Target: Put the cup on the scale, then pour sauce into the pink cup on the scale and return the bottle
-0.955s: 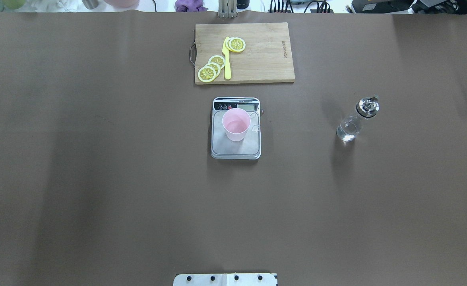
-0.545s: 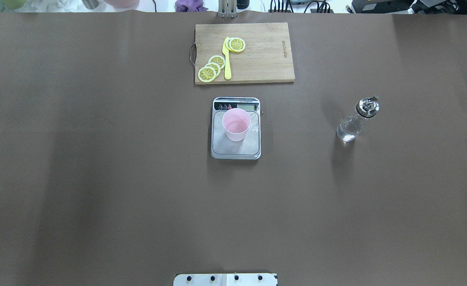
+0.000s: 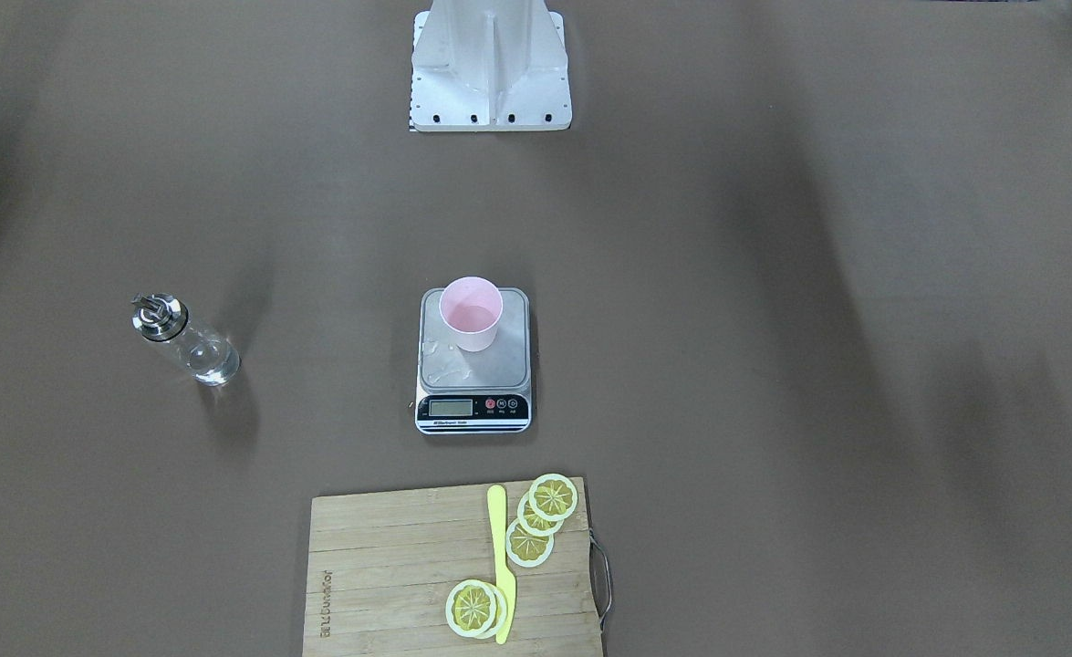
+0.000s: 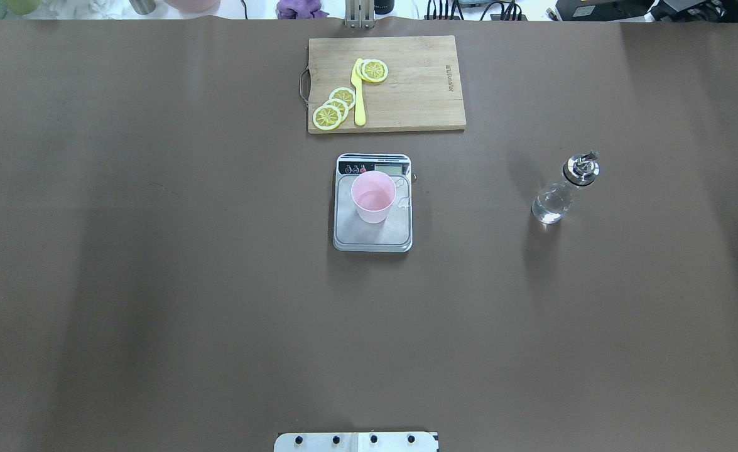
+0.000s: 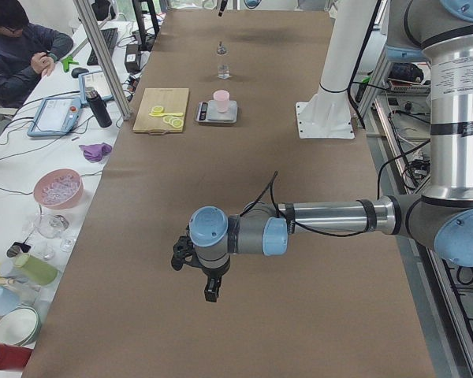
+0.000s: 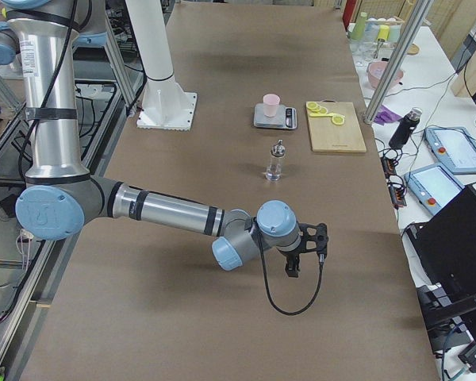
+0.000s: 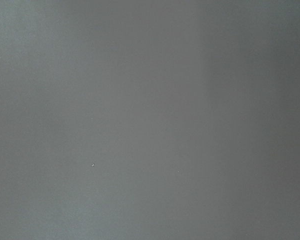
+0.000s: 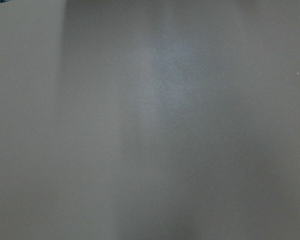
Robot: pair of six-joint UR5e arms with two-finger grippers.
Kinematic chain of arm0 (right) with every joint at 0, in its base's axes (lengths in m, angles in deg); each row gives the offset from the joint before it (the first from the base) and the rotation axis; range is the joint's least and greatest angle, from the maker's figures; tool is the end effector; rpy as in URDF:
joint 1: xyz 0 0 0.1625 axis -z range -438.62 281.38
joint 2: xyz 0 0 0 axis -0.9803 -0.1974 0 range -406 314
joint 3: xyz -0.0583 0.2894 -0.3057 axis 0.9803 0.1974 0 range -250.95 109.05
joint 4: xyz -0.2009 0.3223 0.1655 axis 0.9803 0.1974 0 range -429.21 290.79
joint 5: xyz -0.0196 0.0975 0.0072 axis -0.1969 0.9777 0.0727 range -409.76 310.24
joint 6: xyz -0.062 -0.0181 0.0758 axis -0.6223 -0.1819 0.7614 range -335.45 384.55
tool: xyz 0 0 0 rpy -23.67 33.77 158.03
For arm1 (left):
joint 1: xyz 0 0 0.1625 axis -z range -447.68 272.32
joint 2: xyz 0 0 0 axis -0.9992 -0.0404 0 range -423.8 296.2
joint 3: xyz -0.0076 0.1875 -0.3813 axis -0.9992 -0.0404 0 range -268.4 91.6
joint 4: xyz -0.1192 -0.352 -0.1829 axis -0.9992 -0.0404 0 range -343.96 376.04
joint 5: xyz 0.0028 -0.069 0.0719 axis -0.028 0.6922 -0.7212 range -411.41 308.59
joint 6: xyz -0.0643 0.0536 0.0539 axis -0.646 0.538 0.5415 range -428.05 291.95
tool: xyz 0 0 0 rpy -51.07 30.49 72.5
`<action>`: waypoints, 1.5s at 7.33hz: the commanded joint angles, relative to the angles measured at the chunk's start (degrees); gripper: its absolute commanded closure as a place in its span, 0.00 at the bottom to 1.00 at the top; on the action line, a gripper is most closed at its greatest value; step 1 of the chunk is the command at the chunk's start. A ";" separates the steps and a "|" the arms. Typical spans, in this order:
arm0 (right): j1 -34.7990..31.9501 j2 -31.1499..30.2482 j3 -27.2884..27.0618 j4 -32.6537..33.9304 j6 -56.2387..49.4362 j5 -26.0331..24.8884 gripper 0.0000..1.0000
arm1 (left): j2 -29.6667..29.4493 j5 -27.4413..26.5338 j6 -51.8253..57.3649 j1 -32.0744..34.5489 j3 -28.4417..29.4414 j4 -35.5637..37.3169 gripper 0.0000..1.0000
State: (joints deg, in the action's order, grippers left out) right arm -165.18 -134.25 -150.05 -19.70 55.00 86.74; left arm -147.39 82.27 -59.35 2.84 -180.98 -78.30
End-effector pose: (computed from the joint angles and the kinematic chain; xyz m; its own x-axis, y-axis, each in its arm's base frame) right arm 0.0298 -0.5238 0.6564 0.5988 0.0720 0.7977 -0.2927 0.9467 0.1342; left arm -0.0686 -0.4436 0.6821 0.7163 0.1509 -0.6813 -0.1004 0.9885 0.1134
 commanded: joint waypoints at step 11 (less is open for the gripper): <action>-4.49 -4.03 -10.20 32.15 -24.39 -7.39 0.00 | -0.08 3.69 0.09 0.53 -2.67 3.70 0.01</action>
State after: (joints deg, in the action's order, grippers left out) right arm -170.04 -138.18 -161.18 14.28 30.37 79.25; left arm -147.39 85.73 -59.34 3.28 -182.23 -76.96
